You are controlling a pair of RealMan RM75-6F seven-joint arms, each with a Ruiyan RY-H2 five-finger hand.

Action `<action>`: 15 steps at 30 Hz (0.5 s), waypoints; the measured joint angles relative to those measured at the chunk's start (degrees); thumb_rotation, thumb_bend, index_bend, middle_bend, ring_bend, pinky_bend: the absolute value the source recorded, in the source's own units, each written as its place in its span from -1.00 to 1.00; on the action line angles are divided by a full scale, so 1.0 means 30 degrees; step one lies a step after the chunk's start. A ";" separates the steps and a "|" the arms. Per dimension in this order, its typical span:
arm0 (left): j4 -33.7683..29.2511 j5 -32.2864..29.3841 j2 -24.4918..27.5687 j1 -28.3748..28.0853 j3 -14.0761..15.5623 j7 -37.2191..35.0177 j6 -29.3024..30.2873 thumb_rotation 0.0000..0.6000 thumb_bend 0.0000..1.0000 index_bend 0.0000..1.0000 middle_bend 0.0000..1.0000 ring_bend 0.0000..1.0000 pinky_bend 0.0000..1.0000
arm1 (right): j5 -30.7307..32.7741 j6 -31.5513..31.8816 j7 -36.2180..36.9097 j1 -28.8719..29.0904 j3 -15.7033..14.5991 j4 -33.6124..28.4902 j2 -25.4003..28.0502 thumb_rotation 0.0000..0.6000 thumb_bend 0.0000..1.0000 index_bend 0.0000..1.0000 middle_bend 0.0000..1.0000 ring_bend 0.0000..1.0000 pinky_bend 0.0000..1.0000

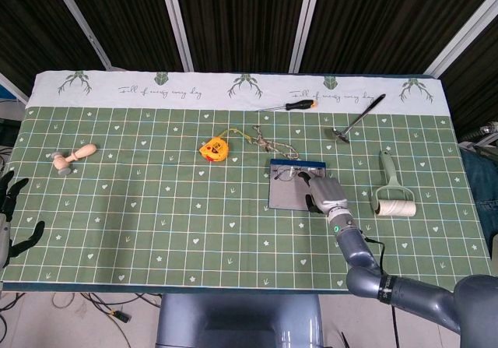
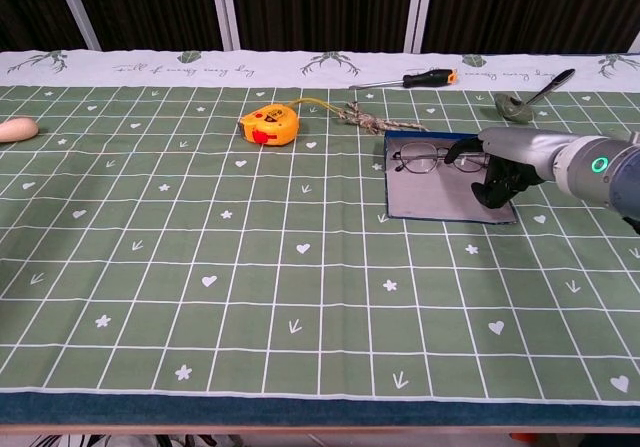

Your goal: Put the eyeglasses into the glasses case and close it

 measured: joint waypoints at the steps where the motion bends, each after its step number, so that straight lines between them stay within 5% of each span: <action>1: -0.0002 -0.0003 0.0000 0.0000 -0.0005 -0.0002 0.0002 1.00 -0.38 -0.79 -1.00 -1.00 -1.00 | 0.0035 -0.0015 0.0002 0.0032 0.0012 0.0021 -0.0024 1.00 0.40 -0.67 0.85 1.00 1.00; 15: -0.0079 -0.0128 0.0021 0.0012 -0.0042 0.0016 -0.0037 1.00 -0.38 -0.79 -1.00 -1.00 -1.00 | 0.0966 0.0072 -0.0113 0.0551 0.0375 0.0948 -0.0662 1.00 0.40 -0.74 0.85 1.00 1.00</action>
